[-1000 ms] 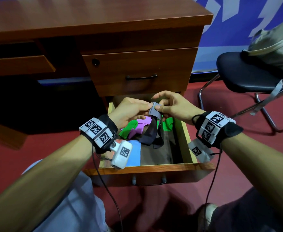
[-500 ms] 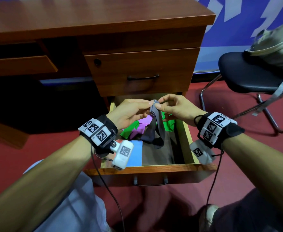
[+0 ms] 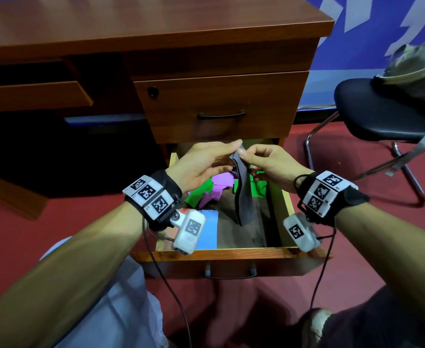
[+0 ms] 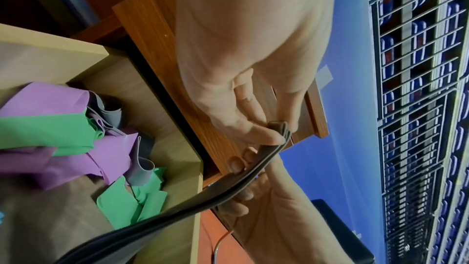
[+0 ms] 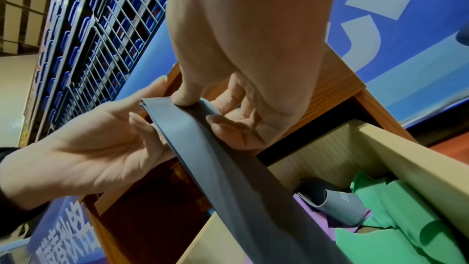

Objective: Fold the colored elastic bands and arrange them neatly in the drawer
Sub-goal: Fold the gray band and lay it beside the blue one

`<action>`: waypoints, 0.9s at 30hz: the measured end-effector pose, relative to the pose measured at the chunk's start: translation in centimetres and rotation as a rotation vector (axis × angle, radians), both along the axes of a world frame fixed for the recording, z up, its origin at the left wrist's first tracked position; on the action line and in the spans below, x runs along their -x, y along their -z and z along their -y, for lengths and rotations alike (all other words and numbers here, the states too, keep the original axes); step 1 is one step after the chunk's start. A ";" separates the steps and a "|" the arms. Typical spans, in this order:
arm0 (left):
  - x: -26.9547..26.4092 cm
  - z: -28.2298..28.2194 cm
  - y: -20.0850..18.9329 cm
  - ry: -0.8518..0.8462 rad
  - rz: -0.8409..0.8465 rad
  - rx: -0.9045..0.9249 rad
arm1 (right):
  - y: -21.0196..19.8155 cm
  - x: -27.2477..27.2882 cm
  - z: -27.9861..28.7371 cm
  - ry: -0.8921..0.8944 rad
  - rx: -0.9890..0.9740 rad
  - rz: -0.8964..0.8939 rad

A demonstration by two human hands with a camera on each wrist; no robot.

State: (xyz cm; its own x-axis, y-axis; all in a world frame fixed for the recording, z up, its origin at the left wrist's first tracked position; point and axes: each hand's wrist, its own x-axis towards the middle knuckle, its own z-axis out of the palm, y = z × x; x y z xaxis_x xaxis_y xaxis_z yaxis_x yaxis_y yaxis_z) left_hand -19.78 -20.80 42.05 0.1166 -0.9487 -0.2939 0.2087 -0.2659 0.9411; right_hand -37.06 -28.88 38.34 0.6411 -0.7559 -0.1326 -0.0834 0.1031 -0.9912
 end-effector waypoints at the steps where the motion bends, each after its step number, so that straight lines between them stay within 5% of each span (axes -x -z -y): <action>1: -0.1 0.0 0.0 0.009 0.045 0.010 | 0.0 -0.1 0.0 -0.002 -0.004 0.005; 8: -1.6 0.5 -0.8 -0.112 0.279 0.069 | -0.2 -1.1 1.4 0.087 -0.114 0.057; 12: -3.0 0.6 -0.8 -0.263 0.552 0.189 | 2.5 -1.7 3.1 0.122 0.221 -0.497; 15: -4.3 0.5 -0.5 -0.339 0.924 0.253 | 4.0 -1.9 3.3 -0.203 0.411 -0.978; 17: -4.8 0.3 -0.3 -0.347 1.017 0.238 | 4.2 -2.6 3.0 -0.389 0.518 -1.159; 20: -5.4 0.5 0.2 -0.341 1.071 0.218 | 5.5 -4.1 3.7 -0.420 0.652 -1.134; 27: -5.2 0.6 1.0 -0.283 1.087 0.192 | 8.4 -6.9 4.8 -0.343 0.622 -0.999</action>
State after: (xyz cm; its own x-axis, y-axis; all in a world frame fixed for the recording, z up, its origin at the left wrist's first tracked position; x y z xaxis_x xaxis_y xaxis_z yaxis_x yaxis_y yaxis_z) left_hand -14.60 -21.39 41.05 0.4383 -0.8660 0.2407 -0.7126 -0.1716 0.6803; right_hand -30.16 -33.70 29.89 0.6427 -0.6781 -0.3566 -0.7649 -0.5416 -0.3487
